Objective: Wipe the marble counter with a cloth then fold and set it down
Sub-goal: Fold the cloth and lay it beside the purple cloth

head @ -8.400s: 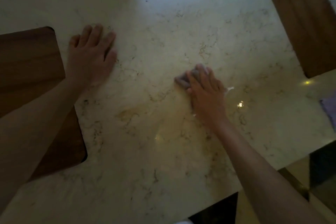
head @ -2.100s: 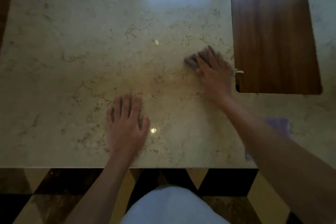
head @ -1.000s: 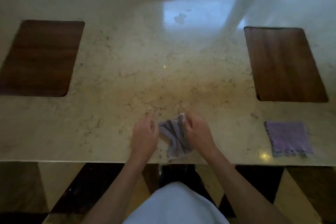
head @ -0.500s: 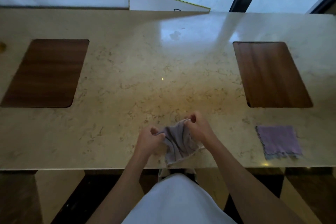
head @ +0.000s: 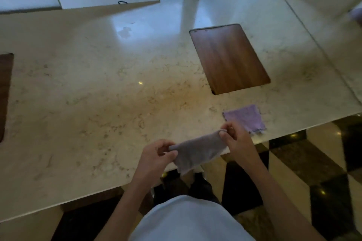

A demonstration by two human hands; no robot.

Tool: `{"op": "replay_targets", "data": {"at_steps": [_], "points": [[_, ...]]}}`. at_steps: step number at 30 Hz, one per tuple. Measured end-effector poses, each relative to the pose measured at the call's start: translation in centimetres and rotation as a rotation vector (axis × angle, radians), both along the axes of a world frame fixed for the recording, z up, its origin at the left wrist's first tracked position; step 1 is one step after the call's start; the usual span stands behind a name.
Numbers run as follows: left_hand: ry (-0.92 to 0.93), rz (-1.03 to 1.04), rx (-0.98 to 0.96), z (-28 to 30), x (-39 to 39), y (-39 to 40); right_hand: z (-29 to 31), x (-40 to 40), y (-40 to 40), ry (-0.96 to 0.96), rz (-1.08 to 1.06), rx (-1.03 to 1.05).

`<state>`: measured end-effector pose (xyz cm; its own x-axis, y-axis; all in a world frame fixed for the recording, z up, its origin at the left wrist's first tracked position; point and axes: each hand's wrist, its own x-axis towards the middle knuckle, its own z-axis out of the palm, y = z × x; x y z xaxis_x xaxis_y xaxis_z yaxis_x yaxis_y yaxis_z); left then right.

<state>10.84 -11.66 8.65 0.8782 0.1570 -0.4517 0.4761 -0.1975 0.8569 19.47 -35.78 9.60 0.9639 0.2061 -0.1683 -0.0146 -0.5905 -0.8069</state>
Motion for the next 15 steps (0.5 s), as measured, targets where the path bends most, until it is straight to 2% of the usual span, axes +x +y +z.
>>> {"op": "replay_targets", "data": {"at_steps": [5,9,15], "points": [[0.045,-0.036,0.100,-2.0,3.2,-5.0,-2.4,2.6,-4.6,0.080,0.010,-0.102],[0.151,0.105,0.238,-4.5,7.9,-6.4,-5.6,7.7,-4.1,0.096,0.128,-0.241],[0.169,0.181,0.395,-6.2,11.7,-6.1,-7.9,12.9,-2.9,-0.092,0.363,-0.394]]}}
